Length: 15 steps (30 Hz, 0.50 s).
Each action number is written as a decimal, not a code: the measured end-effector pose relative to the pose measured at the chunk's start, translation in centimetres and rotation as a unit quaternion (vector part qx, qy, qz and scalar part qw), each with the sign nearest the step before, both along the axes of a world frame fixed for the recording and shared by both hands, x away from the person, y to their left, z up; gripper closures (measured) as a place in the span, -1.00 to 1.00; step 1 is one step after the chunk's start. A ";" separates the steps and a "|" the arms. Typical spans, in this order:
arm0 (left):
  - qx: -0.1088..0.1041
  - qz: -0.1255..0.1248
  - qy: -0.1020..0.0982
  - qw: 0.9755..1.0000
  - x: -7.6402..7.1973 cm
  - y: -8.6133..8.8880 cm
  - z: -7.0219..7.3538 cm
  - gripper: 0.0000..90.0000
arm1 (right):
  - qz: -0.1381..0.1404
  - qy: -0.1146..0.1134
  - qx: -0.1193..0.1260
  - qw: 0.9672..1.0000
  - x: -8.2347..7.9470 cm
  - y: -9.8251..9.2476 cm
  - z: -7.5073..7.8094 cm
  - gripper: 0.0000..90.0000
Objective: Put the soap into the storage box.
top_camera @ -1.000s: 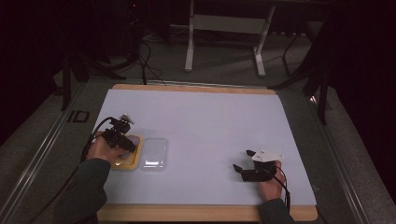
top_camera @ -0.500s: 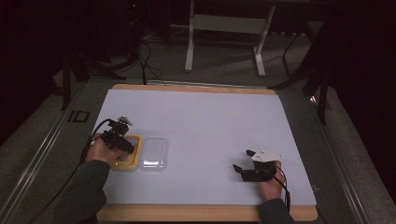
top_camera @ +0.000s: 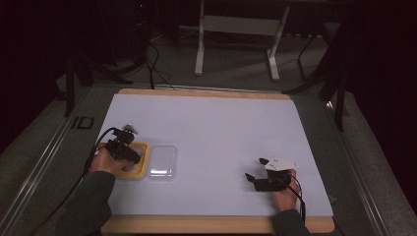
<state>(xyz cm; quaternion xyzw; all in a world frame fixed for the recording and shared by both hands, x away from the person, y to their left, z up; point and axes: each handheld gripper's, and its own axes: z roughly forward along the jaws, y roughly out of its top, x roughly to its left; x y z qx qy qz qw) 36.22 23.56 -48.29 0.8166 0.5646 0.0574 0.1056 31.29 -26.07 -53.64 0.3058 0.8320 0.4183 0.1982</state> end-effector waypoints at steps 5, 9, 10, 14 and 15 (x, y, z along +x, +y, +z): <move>-0.003 0.008 0.000 1.000 0.1 -0.2 -0.1 0.10 | 0.000 0.000 0.000 1.000 0.0 0.0 0.0 -0.59; 0.001 0.013 -0.003 1.000 0.0 -0.4 -0.1 0.10 | 0.000 0.000 0.000 1.000 0.0 0.0 0.0 -0.59; 0.002 0.012 -0.003 1.000 0.0 -0.4 -0.1 0.10 | 0.000 0.000 0.000 1.000 0.0 0.0 0.0 -0.59; 0.007 0.012 -0.005 1.000 -0.1 -0.7 -0.4 0.10 | 0.000 0.000 0.000 1.000 0.0 0.0 0.0 -0.59; 0.010 0.012 -0.004 1.000 -0.1 -0.7 -0.5 0.10 | 0.000 -0.001 0.000 1.000 0.0 0.0 0.0 -0.59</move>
